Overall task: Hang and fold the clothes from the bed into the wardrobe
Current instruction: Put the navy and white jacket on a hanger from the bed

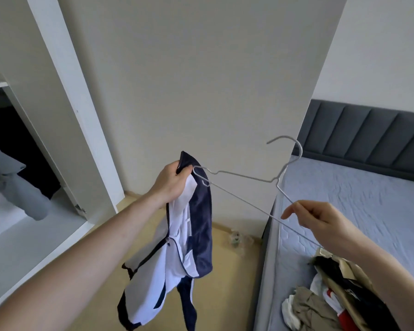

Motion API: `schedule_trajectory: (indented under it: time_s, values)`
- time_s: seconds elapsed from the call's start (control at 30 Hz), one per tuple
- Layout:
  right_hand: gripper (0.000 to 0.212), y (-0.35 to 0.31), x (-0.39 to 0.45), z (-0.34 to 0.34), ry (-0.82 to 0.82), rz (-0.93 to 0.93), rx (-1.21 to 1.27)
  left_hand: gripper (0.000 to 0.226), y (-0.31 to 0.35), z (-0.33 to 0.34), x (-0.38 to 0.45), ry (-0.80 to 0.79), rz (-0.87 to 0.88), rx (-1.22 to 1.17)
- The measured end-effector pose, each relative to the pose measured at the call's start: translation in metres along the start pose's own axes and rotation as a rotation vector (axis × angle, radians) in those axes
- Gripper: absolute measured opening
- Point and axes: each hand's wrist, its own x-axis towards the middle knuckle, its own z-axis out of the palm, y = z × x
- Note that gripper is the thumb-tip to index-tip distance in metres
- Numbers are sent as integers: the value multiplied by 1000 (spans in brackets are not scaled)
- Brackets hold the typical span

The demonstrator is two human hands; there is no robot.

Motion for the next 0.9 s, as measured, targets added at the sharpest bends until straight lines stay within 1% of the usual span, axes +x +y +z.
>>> schedule_trajectory:
  time_s: [0.13,0.27,0.4,0.6,0.7,0.77,0.83,0.9]
  values:
    - [42,0,-4,8,-19,46,-4,35,9,-11,3,23,75,75]
    - [41,6,0,18,-70,56,-26,37,21,-21,7,75,147,100]
    - [40,11,8,46,-95,44,-53,38,36,-24,2,57,244,87]
    - [46,12,28,87,-56,133,28,43,66,-22,-17,-96,359,-20]
    - [48,10,33,97,-48,128,8,31,77,-23,-27,-153,408,-47]
    - [48,10,35,98,21,108,28,25,83,-25,-34,-218,404,-53]
    - [50,12,35,97,102,102,86,21,84,-25,-42,-285,383,-18]
    - [51,14,33,97,163,90,134,23,83,-24,-50,-317,405,117]
